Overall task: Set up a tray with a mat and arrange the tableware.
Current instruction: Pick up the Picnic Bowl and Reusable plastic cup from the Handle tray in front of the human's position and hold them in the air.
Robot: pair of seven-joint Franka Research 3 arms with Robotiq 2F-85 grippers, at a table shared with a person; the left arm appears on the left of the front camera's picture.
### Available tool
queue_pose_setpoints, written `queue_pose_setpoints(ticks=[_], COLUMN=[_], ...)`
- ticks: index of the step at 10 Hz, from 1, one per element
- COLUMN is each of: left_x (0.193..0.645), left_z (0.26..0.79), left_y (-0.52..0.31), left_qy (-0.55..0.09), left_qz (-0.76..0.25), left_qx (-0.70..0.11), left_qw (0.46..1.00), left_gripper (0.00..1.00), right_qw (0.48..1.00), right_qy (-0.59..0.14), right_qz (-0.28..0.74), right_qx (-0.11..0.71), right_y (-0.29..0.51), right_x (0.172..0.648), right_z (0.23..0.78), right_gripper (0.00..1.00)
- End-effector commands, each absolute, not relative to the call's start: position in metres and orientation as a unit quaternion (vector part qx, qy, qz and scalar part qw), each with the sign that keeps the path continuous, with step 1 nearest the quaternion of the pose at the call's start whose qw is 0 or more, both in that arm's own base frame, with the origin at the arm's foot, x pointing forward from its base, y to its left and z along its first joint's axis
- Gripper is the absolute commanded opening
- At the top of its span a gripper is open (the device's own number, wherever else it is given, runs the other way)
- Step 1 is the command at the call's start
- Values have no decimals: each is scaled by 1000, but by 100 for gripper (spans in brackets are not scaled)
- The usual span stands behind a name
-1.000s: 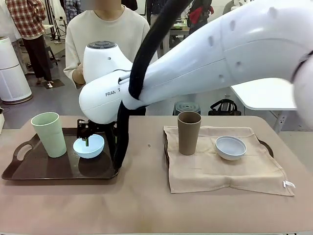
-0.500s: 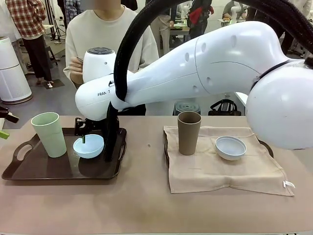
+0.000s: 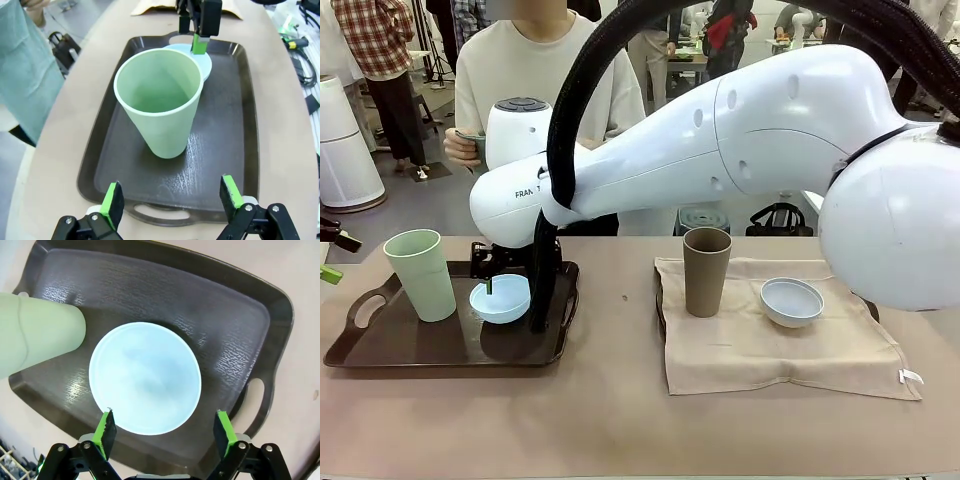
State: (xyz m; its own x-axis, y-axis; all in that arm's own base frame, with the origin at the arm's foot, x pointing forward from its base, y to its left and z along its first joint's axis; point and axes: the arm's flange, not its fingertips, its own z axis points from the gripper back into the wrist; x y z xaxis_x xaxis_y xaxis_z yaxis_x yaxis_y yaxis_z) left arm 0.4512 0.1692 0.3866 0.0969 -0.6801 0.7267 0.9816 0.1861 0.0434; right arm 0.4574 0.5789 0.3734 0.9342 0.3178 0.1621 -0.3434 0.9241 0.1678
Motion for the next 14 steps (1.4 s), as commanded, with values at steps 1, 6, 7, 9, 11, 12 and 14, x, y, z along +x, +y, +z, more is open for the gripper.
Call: queue_pose_setpoints(ticks=[1,6,7,9,11,12,14], left_x=[451,464,468,473,477,478,477], left_z=[386,365,358,348,337,330,322], left_y=[172,161,156,149,143,137,125], left_qy=[-321,-355,-358,-359,-375,-374,-370], left_qz=[-598,-567,-565,-562,-555,-553,-559], left_qx=[-232,-251,-260,-269,-288,-294,-300], left_qw=[697,699,696,695,685,684,678], left_gripper=[100,100,100,100,100,100,100], right_qw=[978,985,986,987,987,987,987], right_qy=[-68,-72,-67,-59,-52,-50,-47], right_qz=[167,138,133,135,139,140,139], right_qx=[100,71,72,69,65,63,65], right_y=[577,561,559,561,567,569,569], right_x=[457,466,469,470,472,472,471], right_z=[374,372,366,355,347,344,341], right_gripper=[100,100,100,100,100,100,100])
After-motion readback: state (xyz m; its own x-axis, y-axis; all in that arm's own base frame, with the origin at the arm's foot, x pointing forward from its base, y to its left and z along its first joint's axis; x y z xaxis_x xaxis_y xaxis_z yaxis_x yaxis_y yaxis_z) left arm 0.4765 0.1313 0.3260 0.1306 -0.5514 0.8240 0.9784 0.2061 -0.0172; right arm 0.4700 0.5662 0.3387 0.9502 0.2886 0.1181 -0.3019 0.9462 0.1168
